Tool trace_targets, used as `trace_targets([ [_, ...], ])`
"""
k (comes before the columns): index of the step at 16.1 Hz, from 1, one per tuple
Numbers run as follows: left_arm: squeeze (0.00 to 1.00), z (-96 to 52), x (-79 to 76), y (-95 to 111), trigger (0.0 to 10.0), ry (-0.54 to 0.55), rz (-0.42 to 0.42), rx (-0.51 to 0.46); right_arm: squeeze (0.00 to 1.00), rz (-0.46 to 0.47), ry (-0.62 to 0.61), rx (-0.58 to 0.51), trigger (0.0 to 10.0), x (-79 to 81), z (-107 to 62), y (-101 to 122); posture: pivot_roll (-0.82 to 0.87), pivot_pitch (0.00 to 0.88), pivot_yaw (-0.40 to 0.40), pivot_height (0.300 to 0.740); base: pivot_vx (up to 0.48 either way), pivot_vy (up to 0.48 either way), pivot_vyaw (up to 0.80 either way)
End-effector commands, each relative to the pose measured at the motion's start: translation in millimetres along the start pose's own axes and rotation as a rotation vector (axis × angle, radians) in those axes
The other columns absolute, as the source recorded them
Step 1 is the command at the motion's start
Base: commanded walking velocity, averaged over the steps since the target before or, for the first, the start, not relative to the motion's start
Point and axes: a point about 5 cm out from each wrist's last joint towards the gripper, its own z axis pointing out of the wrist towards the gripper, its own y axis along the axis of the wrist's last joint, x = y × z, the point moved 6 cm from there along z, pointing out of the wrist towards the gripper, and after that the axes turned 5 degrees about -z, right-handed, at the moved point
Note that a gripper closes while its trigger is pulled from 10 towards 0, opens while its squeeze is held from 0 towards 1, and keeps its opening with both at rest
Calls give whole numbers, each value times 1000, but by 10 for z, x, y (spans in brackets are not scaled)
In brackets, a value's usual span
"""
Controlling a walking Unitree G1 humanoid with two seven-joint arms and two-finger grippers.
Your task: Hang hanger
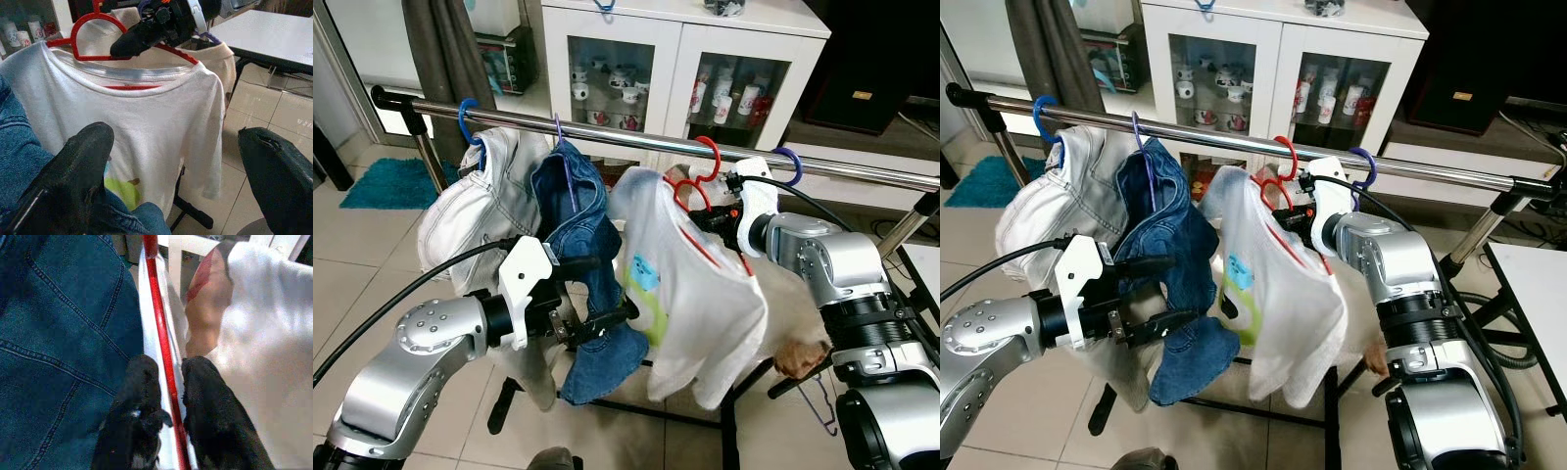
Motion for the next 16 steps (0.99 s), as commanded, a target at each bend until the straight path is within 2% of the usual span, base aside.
trace_targets([
  [1,0,16,-39,27,10000,-20,19,3,0,2,-3,-28,0,-34,-17,78,109,0,-62,740,0,0,0],
  [6,0,18,-31,29,10000,-18,25,5,0,0,4,-39,0,-19,-26,87,108,0,-57,740,0,0,0],
  [9,0,69,169,-42,10000,127,66,38,0,-17,4,-123,0,2,-129,205,105,0,-55,740,0,0,0],
  [11,0,116,179,-5,10000,150,66,3,0,-16,-16,-159,0,-1,-212,223,97,0,-45,740,0,0,0],
  [16,0,164,219,5,10000,187,56,-16,0,-40,-33,-212,0,30,-392,247,90,0,-36,740,0,0,0],
])
